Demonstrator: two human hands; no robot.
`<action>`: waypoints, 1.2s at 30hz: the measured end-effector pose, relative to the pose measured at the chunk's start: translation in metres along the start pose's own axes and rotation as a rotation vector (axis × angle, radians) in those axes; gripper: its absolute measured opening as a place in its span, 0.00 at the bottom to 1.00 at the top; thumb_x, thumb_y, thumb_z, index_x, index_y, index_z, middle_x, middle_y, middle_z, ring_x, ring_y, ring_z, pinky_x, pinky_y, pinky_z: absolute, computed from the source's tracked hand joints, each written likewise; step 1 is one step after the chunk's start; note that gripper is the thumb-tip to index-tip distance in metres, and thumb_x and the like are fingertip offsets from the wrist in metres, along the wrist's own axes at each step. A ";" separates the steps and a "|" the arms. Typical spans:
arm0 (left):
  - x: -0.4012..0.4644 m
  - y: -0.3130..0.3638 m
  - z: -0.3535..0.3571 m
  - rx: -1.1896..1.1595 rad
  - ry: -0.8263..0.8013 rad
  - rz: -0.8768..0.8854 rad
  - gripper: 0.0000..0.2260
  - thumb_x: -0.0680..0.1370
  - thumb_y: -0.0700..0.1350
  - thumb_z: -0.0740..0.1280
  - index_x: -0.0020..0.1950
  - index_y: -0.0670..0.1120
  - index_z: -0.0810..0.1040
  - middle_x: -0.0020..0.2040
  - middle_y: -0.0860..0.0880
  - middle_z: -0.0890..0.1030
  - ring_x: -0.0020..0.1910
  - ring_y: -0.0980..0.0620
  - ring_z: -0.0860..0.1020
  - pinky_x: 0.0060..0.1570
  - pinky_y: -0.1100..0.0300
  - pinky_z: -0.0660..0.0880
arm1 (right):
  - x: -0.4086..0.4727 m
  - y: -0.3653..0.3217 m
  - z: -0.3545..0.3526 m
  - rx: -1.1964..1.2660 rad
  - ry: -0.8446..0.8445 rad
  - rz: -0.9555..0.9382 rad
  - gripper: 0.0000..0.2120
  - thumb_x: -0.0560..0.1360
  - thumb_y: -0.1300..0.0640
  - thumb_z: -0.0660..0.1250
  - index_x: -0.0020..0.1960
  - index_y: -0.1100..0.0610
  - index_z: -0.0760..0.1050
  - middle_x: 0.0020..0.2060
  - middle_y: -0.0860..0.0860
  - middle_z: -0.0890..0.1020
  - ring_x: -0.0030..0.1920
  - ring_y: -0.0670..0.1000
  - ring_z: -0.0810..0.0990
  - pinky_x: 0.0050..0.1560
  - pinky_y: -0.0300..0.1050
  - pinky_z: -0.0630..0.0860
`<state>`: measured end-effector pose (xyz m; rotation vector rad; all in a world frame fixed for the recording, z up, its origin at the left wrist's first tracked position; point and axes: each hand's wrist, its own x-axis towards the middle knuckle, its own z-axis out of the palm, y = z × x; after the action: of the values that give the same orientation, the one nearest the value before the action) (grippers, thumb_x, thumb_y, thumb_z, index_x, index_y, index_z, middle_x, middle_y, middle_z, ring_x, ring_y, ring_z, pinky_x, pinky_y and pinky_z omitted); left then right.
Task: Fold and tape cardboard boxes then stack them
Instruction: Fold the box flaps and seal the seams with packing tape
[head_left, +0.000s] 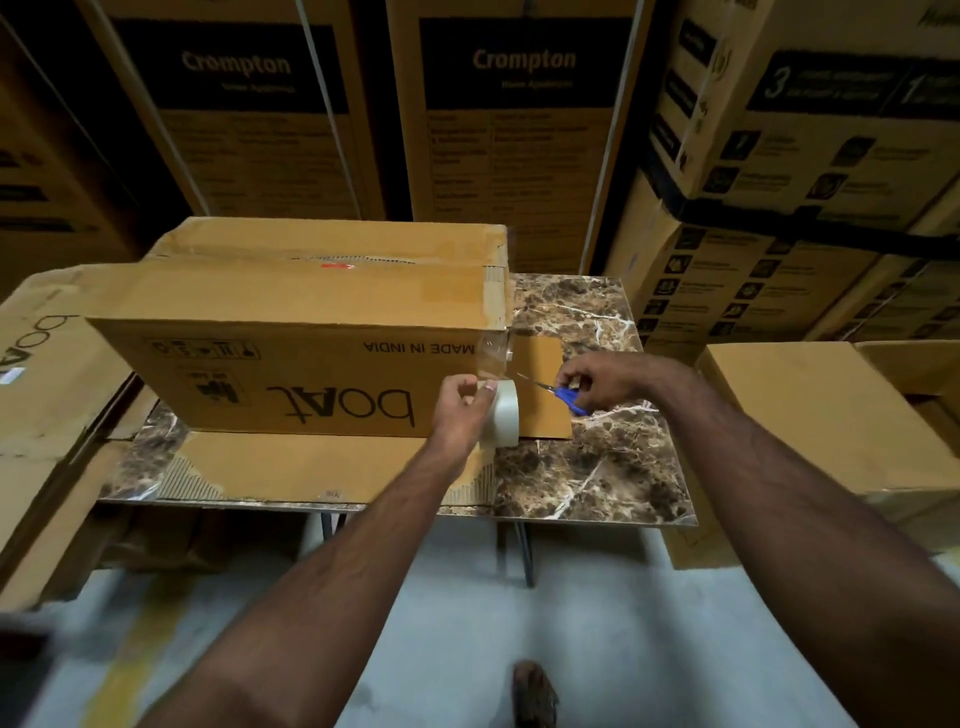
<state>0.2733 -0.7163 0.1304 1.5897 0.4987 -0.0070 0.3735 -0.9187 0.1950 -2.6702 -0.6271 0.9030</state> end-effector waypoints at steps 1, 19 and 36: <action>0.000 -0.001 -0.002 -0.024 0.007 0.006 0.15 0.82 0.47 0.66 0.68 0.47 0.71 0.61 0.44 0.76 0.50 0.51 0.75 0.42 0.58 0.75 | 0.005 0.001 -0.004 -0.024 -0.056 -0.001 0.11 0.77 0.60 0.71 0.59 0.54 0.77 0.52 0.53 0.81 0.45 0.52 0.79 0.48 0.52 0.78; 0.015 -0.005 0.011 -0.012 0.073 -0.012 0.05 0.82 0.47 0.64 0.57 0.49 0.75 0.58 0.45 0.78 0.46 0.52 0.74 0.39 0.59 0.70 | 0.046 -0.005 -0.034 0.208 -0.330 -0.143 0.10 0.78 0.62 0.71 0.59 0.55 0.80 0.44 0.52 0.82 0.36 0.45 0.78 0.37 0.40 0.76; 0.028 -0.002 0.005 0.077 0.052 0.022 0.04 0.81 0.45 0.62 0.47 0.50 0.75 0.51 0.49 0.79 0.45 0.51 0.75 0.40 0.57 0.71 | 0.050 -0.002 -0.031 0.133 -0.219 -0.220 0.12 0.77 0.63 0.71 0.60 0.58 0.81 0.36 0.43 0.83 0.30 0.36 0.78 0.33 0.32 0.73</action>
<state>0.2993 -0.7119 0.1191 1.6744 0.5270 0.0326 0.4278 -0.8960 0.1944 -2.3489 -0.8570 1.1377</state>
